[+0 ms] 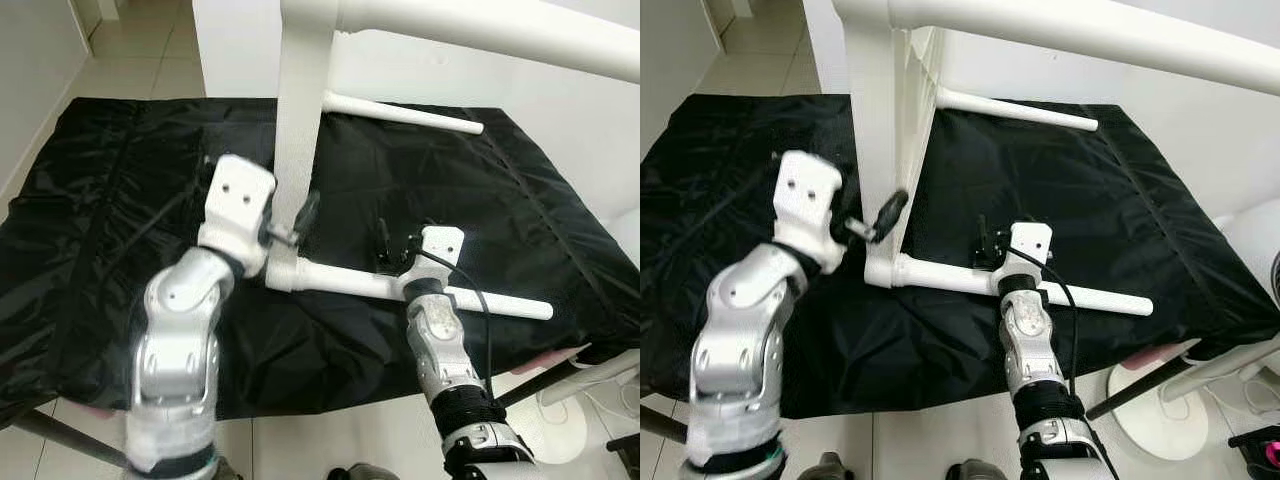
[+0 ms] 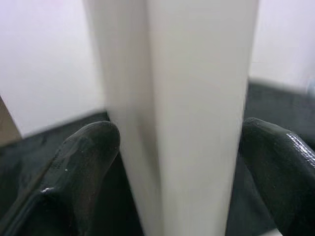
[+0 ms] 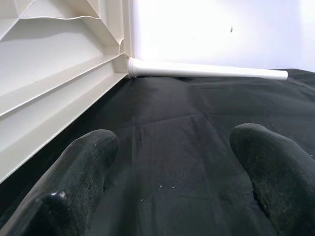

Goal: Building children table

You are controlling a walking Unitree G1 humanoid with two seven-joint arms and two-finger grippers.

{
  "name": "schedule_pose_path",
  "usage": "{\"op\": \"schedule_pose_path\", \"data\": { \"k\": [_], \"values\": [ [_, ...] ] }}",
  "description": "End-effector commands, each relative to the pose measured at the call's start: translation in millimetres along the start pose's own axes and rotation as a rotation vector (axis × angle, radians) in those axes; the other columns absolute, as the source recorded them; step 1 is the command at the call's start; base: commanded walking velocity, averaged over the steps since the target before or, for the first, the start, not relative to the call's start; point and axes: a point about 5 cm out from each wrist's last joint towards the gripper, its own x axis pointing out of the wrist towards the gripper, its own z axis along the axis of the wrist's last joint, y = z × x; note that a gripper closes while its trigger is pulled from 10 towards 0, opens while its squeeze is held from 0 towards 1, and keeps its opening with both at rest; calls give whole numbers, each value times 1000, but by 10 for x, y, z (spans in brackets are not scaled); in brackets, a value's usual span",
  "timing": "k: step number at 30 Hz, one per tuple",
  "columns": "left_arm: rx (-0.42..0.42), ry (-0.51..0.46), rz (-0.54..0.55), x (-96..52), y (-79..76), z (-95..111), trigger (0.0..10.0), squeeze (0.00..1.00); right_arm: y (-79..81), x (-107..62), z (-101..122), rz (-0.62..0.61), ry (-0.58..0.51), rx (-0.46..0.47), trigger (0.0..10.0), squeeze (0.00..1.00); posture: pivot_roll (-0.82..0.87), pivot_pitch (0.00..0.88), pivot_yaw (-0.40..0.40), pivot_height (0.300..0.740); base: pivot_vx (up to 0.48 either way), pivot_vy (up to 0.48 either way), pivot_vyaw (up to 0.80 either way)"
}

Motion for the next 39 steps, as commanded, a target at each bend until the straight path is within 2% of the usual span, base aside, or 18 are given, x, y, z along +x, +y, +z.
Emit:
{"op": "schedule_pose_path", "data": {
  "k": [1,7,14,23,28,30,32,39],
  "values": [
    [-127,71,286,-16,27,-175,10000,0,-21,22,16,-13,-4,-4,10000,0,23,28,-30,740,0,0,0],
    [-143,93,271,113,14,-146,10000,0,-40,35,40,-30,-16,-10,10000,0,13,28,-7,740,0,0,0],
    [-117,112,223,166,-57,-172,10000,0,-34,2,30,-50,-20,-7,10000,0,3,28,12,740,0,0,0],
    [-122,109,225,214,-65,-173,10000,0,-19,5,17,-54,-16,-10,10000,0,2,28,18,740,0,0,0],
    [-68,99,209,292,-87,-161,10000,0,-3,25,24,-51,-18,-12,10000,0,0,31,14,740,0,0,0],
    [-68,99,209,292,-87,-161,10000,0,-3,25,24,-51,-18,-12,10000,0,0,31,14,740,0,0,0],
    [-49,97,222,371,-89,-150,10000,0,5,33,32,-49,-20,-13,10000,0,0,33,13,740,0,0,0],
    [-42,109,272,466,-73,-158,10000,0,8,27,33,-49,-21,-15,10000,0,-6,30,16,740,0,0,0]
  ]
}}
